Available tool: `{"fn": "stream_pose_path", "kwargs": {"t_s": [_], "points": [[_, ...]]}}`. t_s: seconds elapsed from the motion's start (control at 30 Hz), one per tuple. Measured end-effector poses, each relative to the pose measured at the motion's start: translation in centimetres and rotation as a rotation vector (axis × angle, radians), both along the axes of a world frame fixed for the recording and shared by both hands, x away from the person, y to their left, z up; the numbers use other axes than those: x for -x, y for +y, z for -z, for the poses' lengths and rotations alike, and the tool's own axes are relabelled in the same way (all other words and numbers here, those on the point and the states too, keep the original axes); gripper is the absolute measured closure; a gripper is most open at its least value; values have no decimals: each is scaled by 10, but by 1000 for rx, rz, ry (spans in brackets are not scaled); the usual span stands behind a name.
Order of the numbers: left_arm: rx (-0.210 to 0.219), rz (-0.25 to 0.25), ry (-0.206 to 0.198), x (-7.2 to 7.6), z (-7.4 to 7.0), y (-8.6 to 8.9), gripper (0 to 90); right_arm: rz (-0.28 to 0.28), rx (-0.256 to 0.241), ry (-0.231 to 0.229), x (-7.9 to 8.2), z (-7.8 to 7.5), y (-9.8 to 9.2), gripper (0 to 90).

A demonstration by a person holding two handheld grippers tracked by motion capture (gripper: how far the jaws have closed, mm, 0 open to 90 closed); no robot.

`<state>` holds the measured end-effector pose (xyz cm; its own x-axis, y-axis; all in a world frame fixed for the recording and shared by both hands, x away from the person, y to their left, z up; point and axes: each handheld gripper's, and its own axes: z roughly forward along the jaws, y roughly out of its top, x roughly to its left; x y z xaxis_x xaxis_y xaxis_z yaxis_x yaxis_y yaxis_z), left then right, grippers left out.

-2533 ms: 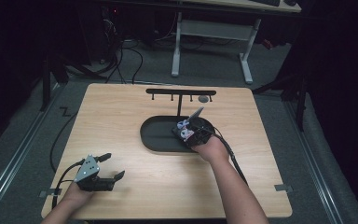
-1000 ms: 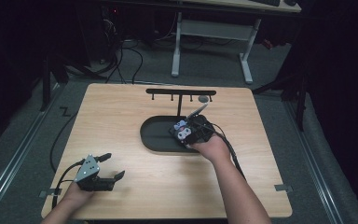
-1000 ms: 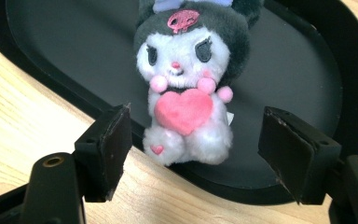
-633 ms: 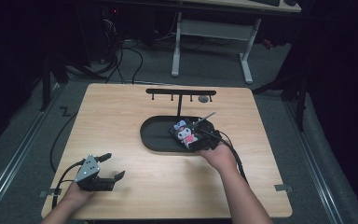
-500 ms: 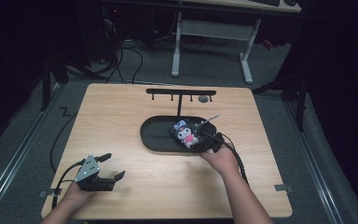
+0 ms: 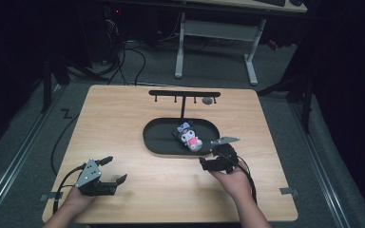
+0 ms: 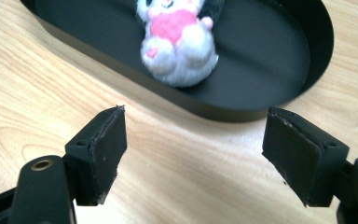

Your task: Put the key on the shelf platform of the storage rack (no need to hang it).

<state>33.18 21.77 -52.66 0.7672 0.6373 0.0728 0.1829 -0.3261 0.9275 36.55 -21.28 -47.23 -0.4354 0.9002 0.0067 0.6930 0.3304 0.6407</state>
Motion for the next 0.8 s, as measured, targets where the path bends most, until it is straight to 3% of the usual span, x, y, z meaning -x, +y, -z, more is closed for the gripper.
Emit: {"fn": "stream_pose_path", "kwargs": {"t_s": [0.17,0.27,0.37,0.47,0.67,0.8], "points": [[-2,0,5,-1,0,0,154,14,-67,-40,19,13,-6,219],[-2,0,6,-1,0,-1,154,24,-83,-84,32,23,-9,215],[-3,0,5,-1,0,-1,154,41,-80,-144,49,38,-12,198],[-5,5,7,-1,0,-1,154,49,-76,-174,57,43,-12,185],[-7,13,7,-1,0,-1,154,64,-58,-228,67,43,-9,178],[-8,13,7,-1,0,-1,154,66,-63,-239,68,42,-9,178]]}}
